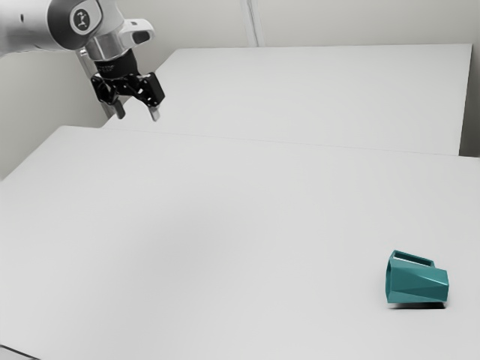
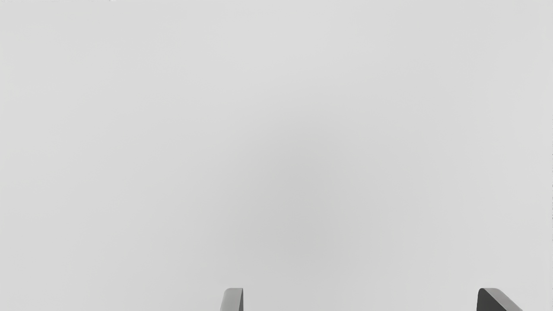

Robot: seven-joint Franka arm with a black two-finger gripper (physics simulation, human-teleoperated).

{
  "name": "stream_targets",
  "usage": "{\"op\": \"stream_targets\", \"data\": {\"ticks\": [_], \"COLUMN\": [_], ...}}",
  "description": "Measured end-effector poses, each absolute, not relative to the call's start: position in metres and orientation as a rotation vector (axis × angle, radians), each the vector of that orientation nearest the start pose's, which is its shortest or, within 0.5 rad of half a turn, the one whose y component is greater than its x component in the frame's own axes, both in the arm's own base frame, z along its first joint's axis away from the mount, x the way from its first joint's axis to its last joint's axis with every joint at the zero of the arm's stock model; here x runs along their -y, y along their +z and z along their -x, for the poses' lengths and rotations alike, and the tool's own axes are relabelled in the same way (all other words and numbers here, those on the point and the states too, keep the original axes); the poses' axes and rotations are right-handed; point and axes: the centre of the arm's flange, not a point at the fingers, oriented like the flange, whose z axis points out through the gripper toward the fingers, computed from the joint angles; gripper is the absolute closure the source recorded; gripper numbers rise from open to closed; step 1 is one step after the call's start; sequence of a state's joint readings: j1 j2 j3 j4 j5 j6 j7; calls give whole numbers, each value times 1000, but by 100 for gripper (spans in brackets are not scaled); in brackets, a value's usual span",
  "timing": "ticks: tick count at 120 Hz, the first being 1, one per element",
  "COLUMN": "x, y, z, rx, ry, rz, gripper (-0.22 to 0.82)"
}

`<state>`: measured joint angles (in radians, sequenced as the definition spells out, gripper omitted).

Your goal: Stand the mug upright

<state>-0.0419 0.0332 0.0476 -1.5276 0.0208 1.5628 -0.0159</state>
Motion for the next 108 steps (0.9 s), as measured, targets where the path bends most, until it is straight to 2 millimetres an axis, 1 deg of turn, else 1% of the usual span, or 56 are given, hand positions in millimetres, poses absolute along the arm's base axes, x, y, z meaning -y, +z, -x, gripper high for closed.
{"op": "stream_targets", "data": {"ticks": [26, 50, 61, 73, 92, 108], "x": [9, 26, 34, 46, 67, 86], "y": [623, 611, 593, 567, 528, 501], "z": [-565, -567, -567, -566, -564, -561], "rx": [6, -4, 0, 4, 0, -15], "ry": [-2, 36, 61, 92, 121, 120], "rz": [3159, 3282, 3357, 3457, 3613, 3715], "gripper": [2, 2, 2, 2, 2, 2]}}
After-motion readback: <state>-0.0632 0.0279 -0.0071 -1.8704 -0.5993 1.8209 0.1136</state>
